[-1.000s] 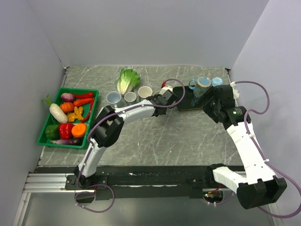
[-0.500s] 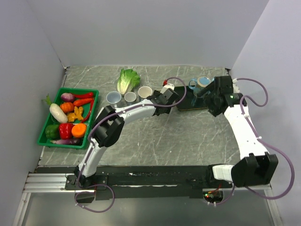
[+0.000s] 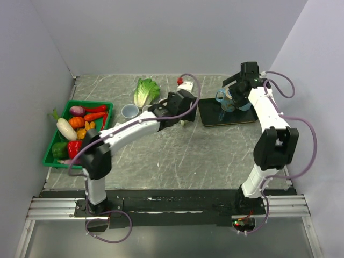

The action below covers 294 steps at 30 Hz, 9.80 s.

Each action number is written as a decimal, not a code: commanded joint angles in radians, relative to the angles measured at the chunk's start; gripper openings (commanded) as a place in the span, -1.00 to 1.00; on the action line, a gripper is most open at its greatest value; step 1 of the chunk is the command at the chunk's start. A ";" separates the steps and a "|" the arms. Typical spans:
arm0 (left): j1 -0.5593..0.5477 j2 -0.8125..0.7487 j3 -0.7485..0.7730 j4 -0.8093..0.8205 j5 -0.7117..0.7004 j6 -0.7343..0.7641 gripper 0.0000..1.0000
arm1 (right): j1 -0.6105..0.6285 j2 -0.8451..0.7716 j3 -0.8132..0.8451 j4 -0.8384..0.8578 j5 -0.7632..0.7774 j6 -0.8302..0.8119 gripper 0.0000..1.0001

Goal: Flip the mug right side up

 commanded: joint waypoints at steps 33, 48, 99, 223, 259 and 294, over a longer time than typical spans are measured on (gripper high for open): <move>0.213 -0.496 -0.326 -0.036 0.141 -0.091 0.69 | 0.083 0.573 0.586 -0.283 0.295 0.621 0.71; 0.271 -0.543 -0.391 -0.018 0.167 -0.120 0.69 | 0.060 0.575 0.540 -0.385 0.225 0.798 0.83; 0.287 -0.565 -0.443 0.013 0.206 -0.143 0.66 | -0.004 0.495 0.388 -0.365 0.219 0.477 0.63; 0.322 -0.514 -0.342 0.940 1.052 -0.837 -0.46 | 0.450 -0.689 -0.590 1.274 -0.619 0.171 -1.00; 0.322 -0.822 -0.428 -0.016 0.206 -0.070 -0.98 | 0.439 -0.620 -0.578 0.479 -0.427 -0.160 0.99; 0.320 -0.672 -0.935 0.260 -0.092 -0.099 -0.99 | 0.097 -0.643 -0.587 0.281 -0.338 -0.141 0.99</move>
